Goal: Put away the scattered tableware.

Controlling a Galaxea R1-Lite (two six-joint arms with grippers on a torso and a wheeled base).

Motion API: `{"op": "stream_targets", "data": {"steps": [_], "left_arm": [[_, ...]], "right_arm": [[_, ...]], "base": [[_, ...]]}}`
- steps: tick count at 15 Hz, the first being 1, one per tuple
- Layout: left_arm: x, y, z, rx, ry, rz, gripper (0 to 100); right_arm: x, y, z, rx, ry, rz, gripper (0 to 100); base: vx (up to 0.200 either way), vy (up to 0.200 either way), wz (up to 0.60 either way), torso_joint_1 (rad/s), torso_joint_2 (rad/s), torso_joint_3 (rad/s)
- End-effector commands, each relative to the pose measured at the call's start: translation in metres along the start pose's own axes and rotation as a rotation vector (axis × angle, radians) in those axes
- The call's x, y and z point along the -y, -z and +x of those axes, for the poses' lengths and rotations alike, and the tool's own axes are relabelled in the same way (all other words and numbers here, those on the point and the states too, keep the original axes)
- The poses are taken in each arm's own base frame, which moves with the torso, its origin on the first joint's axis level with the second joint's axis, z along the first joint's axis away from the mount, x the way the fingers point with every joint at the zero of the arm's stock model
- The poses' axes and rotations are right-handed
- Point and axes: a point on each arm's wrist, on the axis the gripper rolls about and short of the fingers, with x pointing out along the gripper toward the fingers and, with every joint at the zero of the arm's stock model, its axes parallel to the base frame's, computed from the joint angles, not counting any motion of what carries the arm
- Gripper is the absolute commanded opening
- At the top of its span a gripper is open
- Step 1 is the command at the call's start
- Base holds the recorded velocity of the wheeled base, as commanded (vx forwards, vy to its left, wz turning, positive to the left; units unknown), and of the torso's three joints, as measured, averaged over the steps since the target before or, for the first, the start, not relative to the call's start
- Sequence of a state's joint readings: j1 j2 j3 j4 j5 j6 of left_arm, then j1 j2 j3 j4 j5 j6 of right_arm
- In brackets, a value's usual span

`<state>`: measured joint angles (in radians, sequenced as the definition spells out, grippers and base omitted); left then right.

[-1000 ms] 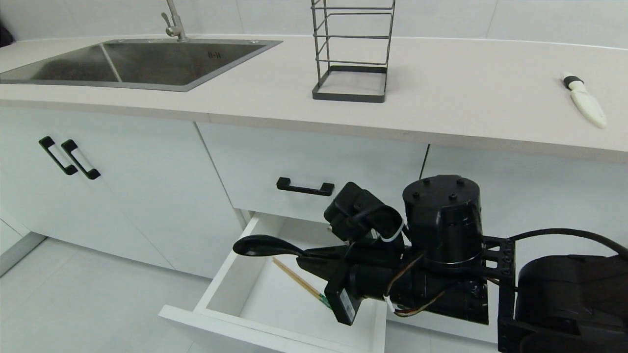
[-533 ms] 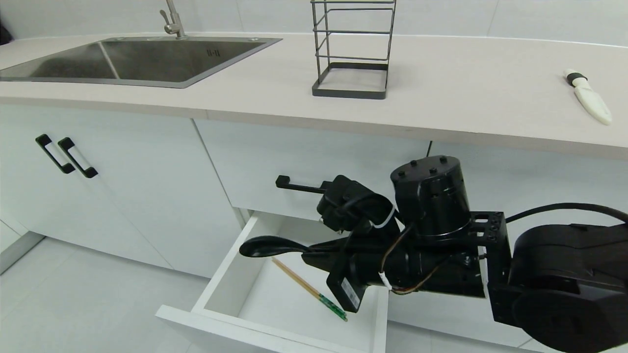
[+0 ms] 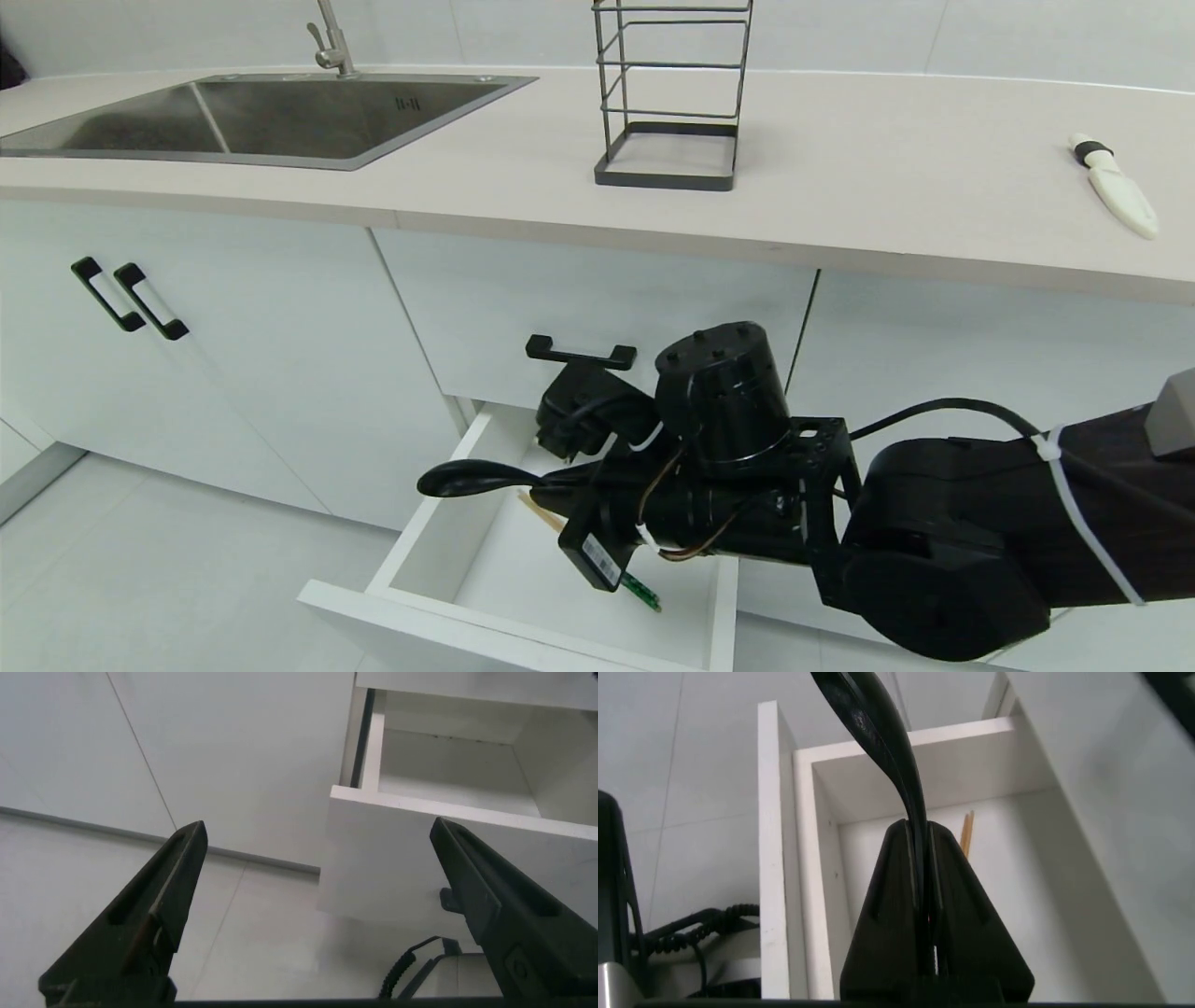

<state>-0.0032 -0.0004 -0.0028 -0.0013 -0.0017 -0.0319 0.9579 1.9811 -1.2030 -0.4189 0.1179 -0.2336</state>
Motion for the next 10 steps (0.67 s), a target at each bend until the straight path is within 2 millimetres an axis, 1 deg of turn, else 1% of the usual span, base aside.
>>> {"op": "stream_targets", "data": {"steps": [1, 6, 7, 10], "left_arm": [[0.000, 0.000, 0.000, 0.000, 0.000, 0.000, 100], [0.000, 0.000, 0.000, 0.000, 0.000, 0.000, 100], [0.000, 0.000, 0.000, 0.000, 0.000, 0.000, 100], [0.000, 0.000, 0.000, 0.000, 0.000, 0.000, 100]], "right_arm": [[-0.005, 0.011, 0.014, -0.037, -0.019, 0.000, 0], [-0.005, 0.014, 0.018, -0.044, -0.020, 0.002, 0], [-0.005, 0.016, 0.021, -0.050, -0.020, 0.005, 0], [-0.003, 0.028, 0.041, -0.076, -0.017, 0.013, 0]], "base": [[0.000, 0.000, 0.00, 0.000, 0.00, 0.000], [0.000, 0.000, 0.00, 0.000, 0.00, 0.000], [0.000, 0.000, 0.00, 0.000, 0.00, 0.000], [0.000, 0.000, 0.00, 0.000, 0.00, 0.000]]}}
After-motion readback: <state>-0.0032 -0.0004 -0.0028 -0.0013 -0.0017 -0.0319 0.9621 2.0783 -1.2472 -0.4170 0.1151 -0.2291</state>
